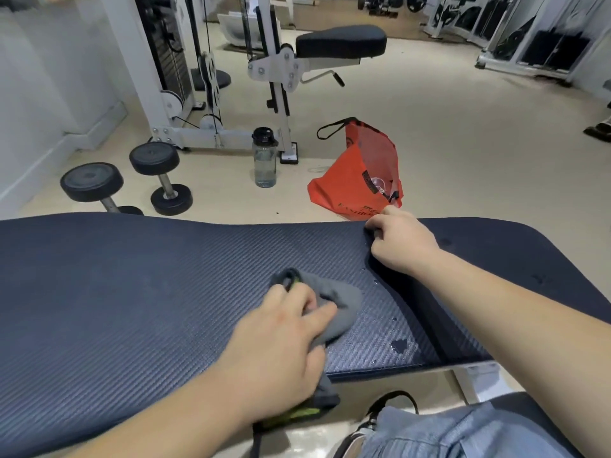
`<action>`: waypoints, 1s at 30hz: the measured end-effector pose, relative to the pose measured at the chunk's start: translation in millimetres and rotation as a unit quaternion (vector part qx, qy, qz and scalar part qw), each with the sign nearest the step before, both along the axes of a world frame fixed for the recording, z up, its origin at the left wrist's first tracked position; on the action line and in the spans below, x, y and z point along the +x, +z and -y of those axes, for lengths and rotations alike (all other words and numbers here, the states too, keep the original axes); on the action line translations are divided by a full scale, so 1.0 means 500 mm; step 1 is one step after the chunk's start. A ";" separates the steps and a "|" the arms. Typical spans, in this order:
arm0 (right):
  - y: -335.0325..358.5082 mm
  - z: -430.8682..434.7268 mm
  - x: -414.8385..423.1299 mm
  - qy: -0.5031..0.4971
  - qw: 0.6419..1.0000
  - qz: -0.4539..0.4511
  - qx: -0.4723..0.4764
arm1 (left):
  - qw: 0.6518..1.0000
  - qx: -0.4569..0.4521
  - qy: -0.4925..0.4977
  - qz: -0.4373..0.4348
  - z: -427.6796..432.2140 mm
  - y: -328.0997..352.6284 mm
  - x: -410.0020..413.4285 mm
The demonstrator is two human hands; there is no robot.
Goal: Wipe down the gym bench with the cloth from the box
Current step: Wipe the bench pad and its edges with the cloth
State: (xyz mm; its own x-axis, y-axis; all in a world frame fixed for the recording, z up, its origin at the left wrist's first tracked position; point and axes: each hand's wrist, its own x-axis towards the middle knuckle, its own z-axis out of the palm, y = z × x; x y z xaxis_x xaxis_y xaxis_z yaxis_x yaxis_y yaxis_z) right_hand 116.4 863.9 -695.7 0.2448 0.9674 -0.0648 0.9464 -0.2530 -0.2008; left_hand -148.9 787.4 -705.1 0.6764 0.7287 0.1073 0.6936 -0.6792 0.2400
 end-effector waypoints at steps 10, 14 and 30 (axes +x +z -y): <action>-0.014 -0.003 -0.009 -0.003 1.000 0.025 0.018 | 0.999 -0.002 0.037 -0.019 -0.025 0.006 0.031; -0.013 -0.010 -0.010 -0.017 0.999 0.007 0.032 | 1.000 -0.022 -0.005 -0.009 -0.093 -0.005 0.027; 0.039 0.094 0.027 -0.008 0.997 -0.063 0.055 | 0.986 -0.033 0.156 -0.046 -0.175 -0.007 0.106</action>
State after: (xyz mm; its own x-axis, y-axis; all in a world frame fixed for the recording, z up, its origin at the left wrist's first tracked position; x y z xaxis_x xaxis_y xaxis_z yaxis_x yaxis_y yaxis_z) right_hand 129.9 816.7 -676.1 0.2573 0.9663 0.0098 0.9082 -0.2383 -0.3442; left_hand -95.6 875.0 -708.7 0.4232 0.9060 0.0009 0.8873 -0.4146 0.2020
